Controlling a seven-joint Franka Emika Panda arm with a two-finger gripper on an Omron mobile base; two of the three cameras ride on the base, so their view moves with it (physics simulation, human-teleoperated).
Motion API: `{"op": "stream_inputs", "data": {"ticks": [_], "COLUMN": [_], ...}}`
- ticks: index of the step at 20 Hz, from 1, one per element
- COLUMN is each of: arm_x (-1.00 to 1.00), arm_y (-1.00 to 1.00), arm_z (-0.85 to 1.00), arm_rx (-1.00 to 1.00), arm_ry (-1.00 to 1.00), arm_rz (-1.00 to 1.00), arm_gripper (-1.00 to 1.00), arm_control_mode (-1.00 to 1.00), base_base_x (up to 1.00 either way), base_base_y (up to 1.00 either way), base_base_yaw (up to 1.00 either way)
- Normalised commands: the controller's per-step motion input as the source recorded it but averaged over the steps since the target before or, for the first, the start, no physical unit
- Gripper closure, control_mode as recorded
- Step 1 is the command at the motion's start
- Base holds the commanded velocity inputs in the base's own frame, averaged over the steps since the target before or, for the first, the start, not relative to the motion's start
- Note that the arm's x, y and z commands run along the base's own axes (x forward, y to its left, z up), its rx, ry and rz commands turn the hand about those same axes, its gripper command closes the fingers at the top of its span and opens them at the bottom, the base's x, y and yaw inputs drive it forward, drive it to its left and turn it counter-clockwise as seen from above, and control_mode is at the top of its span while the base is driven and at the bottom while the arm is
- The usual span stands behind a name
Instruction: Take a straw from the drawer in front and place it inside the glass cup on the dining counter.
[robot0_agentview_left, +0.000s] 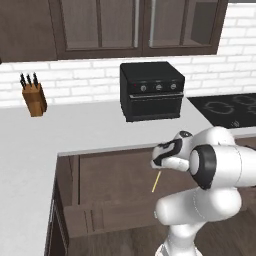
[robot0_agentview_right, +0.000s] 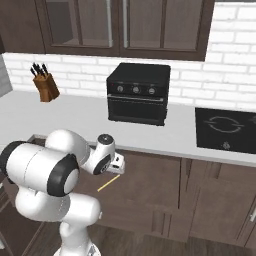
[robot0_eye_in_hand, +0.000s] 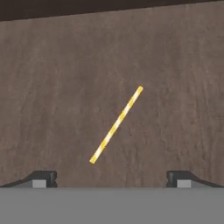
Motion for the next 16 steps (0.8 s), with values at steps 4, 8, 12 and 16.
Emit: {"op": "stream_inputs", "data": {"ticks": [4,8,12,16], "arm_x": [0.16,0.33,0.36,0.32], "arm_y": [0.00,0.00,0.00,0.00], "arm_z": [0.00,0.00,-0.09,-0.29], "arm_rx": [0.00,-0.01,0.00,-0.01], "arm_ry": [0.12,0.27,0.15,0.09], "arm_rz": [-0.31,-0.23,-0.20,-0.15], "arm_gripper": [-1.00,-1.00,-1.00,-1.00], "arm_control_mode": [-1.00,-1.00,-1.00,-1.00], "base_base_x": [0.00,0.00,0.00,0.00], "base_base_y": [0.00,0.00,0.00,0.00], "base_base_yaw": [0.00,0.00,0.00,0.00]}}
